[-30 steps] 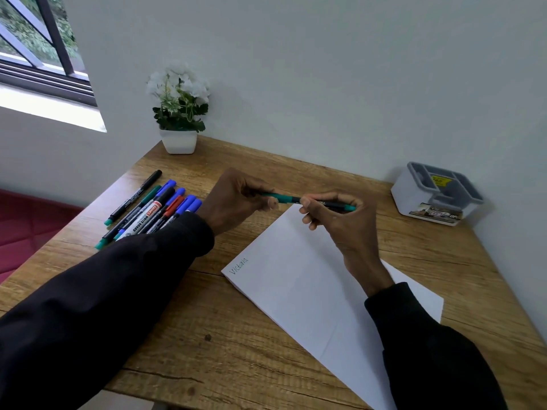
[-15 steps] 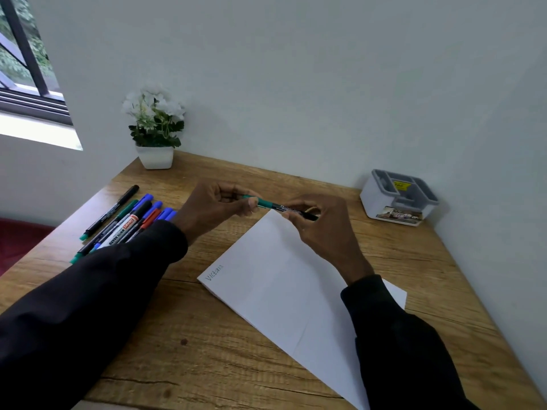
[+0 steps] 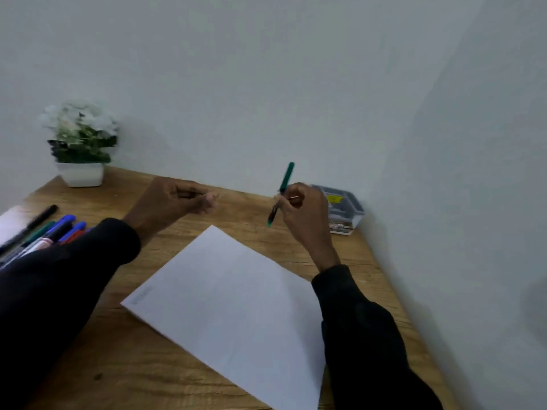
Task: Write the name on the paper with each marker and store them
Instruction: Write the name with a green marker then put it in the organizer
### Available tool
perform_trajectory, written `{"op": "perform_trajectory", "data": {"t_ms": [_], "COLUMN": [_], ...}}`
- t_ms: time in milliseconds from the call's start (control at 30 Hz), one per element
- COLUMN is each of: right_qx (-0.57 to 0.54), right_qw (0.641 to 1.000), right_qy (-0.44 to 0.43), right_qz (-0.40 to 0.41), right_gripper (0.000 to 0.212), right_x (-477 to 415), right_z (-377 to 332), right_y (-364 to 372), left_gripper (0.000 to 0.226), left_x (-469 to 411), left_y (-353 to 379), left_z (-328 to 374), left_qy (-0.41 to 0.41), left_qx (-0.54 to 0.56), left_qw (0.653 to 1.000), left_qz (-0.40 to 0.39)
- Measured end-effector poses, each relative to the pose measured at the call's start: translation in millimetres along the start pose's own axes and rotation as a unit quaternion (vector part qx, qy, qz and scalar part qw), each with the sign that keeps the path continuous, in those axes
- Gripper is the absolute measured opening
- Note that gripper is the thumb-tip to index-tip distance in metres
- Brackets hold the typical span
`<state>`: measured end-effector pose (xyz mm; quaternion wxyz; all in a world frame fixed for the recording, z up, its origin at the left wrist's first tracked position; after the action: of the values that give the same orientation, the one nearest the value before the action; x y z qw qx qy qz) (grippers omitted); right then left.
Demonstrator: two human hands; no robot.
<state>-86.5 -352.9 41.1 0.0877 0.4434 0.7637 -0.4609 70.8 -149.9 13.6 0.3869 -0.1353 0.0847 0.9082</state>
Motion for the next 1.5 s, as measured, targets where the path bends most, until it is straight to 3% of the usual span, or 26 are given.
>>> {"op": "perform_trajectory", "data": {"t_ms": [200, 433, 633, 933, 1300, 1500], "right_qx": [0.027, 0.026, 0.049, 0.086, 0.119, 0.081], "right_qw": [0.989, 0.983, 0.982, 0.973, 0.967, 0.977], "right_qy": [0.114, 0.164, 0.169, 0.211, 0.224, 0.178], "right_qz": [0.096, 0.075, 0.069, -0.022, 0.019, 0.079], "right_gripper": [0.010, 0.017, 0.018, 0.019, 0.025, 0.010], "right_x": [-52.3, -97.7, -120.6, -101.9, -100.4, -84.8], "right_z": [68.3, 111.9, 126.6, 157.5, 151.7, 121.3], "right_y": [-65.8, -68.6, -61.8, -17.8, -17.4, -30.9], "left_gripper": [0.016, 0.017, 0.018, 0.018, 0.020, 0.022], "left_x": [-7.1, -13.2, -18.5, -21.0, -17.4, -11.4], "left_y": [15.1, 9.7, 6.2, 12.8, 4.2, -4.4], "left_z": [-6.5, -13.5, -19.7, -24.9, -27.6, -23.4], "left_qy": [-0.038, -0.051, -0.059, -0.055, -0.062, -0.052], "left_qx": [0.005, -0.017, -0.030, -0.026, -0.015, -0.016], "left_qw": [0.999, 0.998, 0.997, 0.997, 0.997, 0.998], "left_qz": [-0.036, -0.037, -0.043, -0.048, -0.049, -0.046]}}
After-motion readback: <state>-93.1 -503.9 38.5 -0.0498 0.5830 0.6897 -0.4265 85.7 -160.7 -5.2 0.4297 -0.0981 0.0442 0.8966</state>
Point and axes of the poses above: each hand's wrist, its own x-axis away from the middle knuckle, its own y-axis out of the palm, z = x × y, the point moved 9 cm from there along -x, towards the middle knuckle, and after that the axes turned 10 degrees about x, right-handed, at the moved point
